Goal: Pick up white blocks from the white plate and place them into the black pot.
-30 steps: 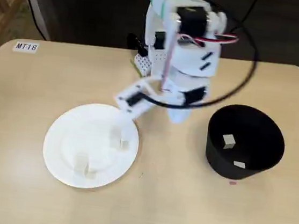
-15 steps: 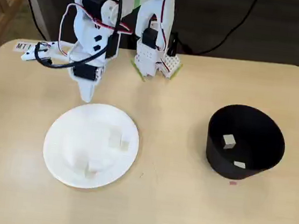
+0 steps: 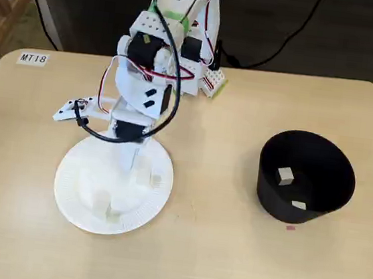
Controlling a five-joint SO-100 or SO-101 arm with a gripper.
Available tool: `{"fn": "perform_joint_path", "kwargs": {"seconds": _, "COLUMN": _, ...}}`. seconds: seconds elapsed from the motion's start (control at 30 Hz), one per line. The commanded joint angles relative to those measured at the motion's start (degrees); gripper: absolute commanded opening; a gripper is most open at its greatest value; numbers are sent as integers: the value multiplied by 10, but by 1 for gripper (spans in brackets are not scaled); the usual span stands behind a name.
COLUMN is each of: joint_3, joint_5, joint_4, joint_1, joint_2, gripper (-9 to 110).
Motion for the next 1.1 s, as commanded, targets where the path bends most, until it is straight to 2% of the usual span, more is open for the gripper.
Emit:
{"fn": "perform_joint_path", "kwargs": {"seconds": 0.0, "joint_3": -11, "joint_5": 7, "joint_4": -19, "joint_1": 11, "joint_2": -17, "gripper": 25}}
{"fn": "perform_joint_path", "kwargs": {"seconds": 0.23, "joint_3": -49, "joint_5": 5, "joint_4": -24, "joint_1": 24, "joint_2": -71, "gripper": 32}}
{"fn": "perform_joint_path", "kwargs": {"seconds": 0.57, "joint_3": -207, "joint_5": -11, "joint_4": 35, "joint_1": 25, "joint_2": -198, "gripper": 32}}
{"fn": "perform_joint_path", "kwargs": {"seconds": 0.83, "joint_3": -270, "joint_5": -11, "joint_4": 65, "joint_1": 33, "joint_2": -259, "gripper": 32}}
{"fn": "perform_joint_path", "kwargs": {"seconds": 1.07, "joint_3": -340, "joint_5": -10, "joint_4": 102, "joint_1": 39, "joint_2": -321, "gripper": 27}}
